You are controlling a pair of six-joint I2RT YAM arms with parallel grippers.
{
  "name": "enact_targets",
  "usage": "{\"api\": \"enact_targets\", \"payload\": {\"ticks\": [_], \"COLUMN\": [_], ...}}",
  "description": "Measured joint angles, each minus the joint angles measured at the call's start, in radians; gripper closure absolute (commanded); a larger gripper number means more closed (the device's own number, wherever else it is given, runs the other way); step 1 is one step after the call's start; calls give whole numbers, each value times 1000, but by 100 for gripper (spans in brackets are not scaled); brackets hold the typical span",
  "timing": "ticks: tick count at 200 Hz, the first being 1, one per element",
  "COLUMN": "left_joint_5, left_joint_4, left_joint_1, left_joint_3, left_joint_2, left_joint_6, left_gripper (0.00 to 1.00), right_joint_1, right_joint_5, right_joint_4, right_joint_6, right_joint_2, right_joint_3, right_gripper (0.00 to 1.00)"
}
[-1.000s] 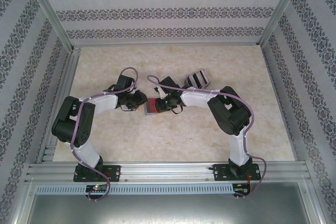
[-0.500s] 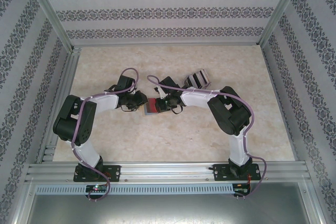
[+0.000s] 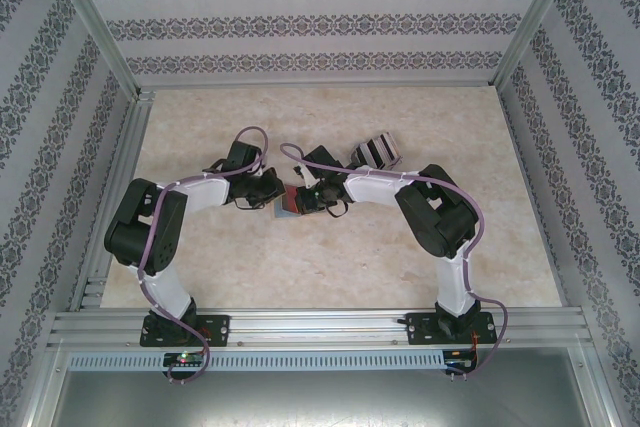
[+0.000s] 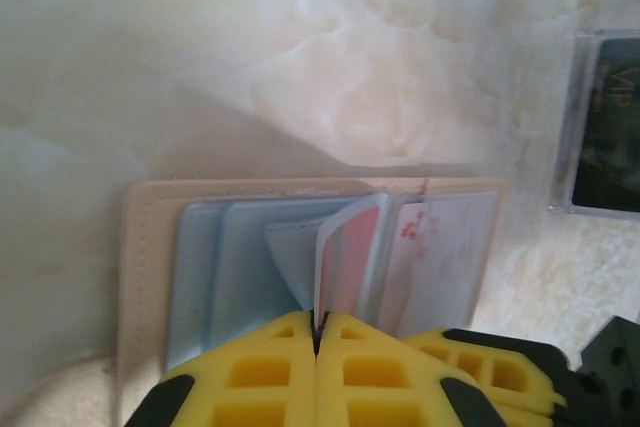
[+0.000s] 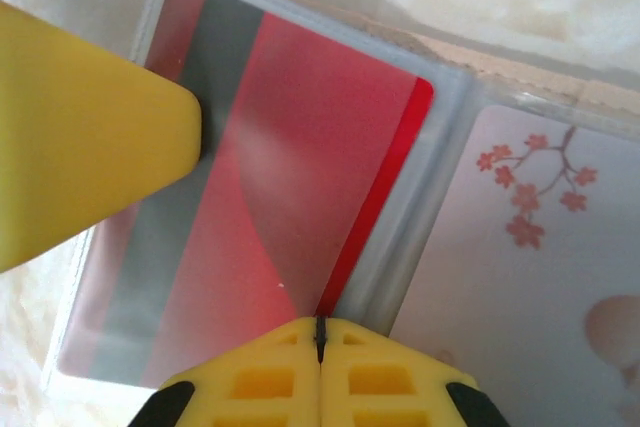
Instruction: Put the credit cards into the card holder
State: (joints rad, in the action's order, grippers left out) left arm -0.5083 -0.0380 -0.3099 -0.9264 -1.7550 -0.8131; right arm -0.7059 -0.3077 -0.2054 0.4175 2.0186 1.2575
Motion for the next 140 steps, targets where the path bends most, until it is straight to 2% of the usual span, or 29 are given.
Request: {"api": "enact_targets", "payload": {"ticks": [12,22,52,104,140], "left_joint_5": [3,7,35,100,133], "left_joint_4": [-10,-22,-73,-172,-235], "left_joint_1": [-4,-5,-9,-10,-29], "left_joint_3": [-10,-16,-38,-83,-122], "left_joint_2": [0,2,10,23,23], "left_joint_6": [5,13,39,88,108], "left_gripper": [100,100,100,99,93], "right_joint_1": [6,14,53,155,146], "right_joint_5": [-10,-19,-45,-45,-56], "right_joint_4": [13,24,26,3,13], "right_joint_6": [3,10,24,21,24], "right_joint_2": [-2,-9,-70,-136,-104], "right_joint_3": [-8,-19,-77,-123,-136], "right_gripper": [84,78,72,72,71]}}
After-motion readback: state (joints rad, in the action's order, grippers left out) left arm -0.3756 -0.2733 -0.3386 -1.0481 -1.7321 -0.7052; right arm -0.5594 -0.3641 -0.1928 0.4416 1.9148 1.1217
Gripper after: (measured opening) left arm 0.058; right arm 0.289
